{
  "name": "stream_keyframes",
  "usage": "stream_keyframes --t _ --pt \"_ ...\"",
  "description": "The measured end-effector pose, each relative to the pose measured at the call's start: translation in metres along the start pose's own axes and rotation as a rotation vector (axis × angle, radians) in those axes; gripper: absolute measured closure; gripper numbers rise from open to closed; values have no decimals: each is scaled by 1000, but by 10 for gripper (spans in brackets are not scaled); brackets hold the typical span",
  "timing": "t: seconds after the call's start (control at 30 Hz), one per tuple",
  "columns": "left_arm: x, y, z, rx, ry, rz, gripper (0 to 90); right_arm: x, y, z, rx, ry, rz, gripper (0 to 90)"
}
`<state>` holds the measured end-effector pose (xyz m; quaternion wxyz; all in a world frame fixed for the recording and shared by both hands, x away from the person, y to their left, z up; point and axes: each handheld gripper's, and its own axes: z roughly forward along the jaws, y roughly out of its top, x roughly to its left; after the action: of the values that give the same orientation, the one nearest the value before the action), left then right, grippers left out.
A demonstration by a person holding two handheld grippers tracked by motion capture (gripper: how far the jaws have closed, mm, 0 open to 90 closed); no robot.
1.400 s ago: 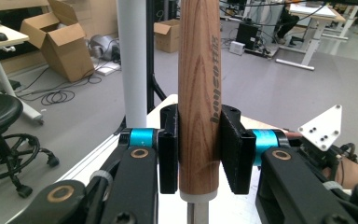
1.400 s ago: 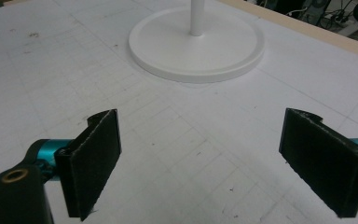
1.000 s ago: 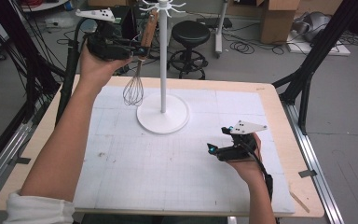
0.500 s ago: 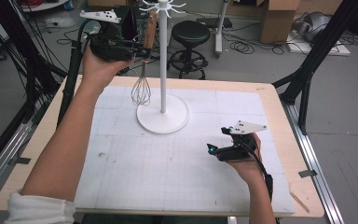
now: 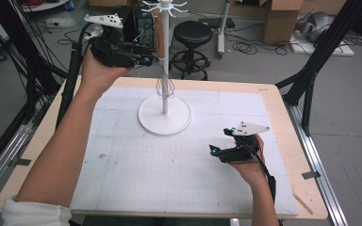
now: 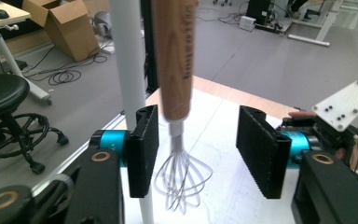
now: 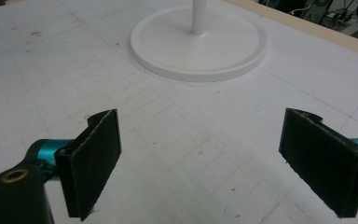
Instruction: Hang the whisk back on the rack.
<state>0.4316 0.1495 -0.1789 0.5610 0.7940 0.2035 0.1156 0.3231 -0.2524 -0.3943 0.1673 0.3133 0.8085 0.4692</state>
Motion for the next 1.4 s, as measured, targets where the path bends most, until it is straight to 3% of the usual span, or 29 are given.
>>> stream_keyframes --t 0.33,0.77,1.17,1.4 --pt "-3 -21 -8 0 -7 -4 443 1 0 -1 -1 -2 0 119" --pt "-19 -43 -9 14 -20 42 383 0 0 0 3 0 1 119" --pt "-29 -69 -10 -1 -40 39 333 0 0 1 5 2 3 119" --pt "-38 -86 -7 19 -44 50 293 0 -1 2 12 0 -1 119"
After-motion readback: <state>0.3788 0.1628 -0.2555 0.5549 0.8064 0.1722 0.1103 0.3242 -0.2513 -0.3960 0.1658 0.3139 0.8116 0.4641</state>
